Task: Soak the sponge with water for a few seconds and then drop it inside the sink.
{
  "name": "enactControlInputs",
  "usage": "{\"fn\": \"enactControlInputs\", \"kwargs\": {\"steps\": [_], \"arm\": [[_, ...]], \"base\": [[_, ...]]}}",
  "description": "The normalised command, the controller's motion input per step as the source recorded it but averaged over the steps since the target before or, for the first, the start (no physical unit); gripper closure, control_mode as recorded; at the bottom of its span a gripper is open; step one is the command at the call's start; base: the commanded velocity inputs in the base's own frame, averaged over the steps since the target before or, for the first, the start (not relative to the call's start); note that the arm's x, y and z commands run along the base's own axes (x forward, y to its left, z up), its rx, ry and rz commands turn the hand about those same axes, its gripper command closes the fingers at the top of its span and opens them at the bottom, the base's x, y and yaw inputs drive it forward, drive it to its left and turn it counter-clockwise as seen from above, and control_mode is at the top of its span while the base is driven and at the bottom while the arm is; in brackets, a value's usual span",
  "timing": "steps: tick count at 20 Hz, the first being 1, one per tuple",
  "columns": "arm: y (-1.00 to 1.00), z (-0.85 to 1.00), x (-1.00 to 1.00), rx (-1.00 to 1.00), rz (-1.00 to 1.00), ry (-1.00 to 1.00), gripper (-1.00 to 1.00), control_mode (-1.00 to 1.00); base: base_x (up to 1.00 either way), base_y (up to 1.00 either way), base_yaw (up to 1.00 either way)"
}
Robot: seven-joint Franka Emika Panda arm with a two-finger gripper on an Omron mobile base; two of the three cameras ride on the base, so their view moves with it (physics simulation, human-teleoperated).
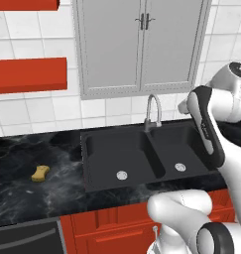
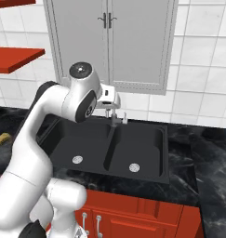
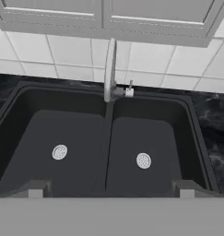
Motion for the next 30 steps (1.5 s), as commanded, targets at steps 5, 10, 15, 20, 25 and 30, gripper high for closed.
{"fn": "enactControlInputs", "kwargs": {"steps": [5,10,15,20,25,30], "arm": [[-0.43,0.0,-0.02,0.0,0.0,-0.1,-1.0,-1.0],[-0.38,-0.02,0.0,0.0,0.0,-0.14,-1.0,-1.0],[-0.22,-0.17,0.0,0.0,0.0,-0.25,-1.0,-1.0],[0.0,-0.15,0.0,0.0,0.0,-0.23,-1.0,-1.0],[0.0,-0.02,0.08,0.0,0.0,-0.08,-1.0,-1.0],[0.0,0.0,0.17,0.0,0.0,0.0,-1.0,-1.0]], "base": [[0.0,0.0,0.0],[0.0,0.0,0.0],[0.0,0.0,0.0],[0.0,0.0,0.0],[0.0,0.0,0.0],[0.0,0.0,0.0]]}}
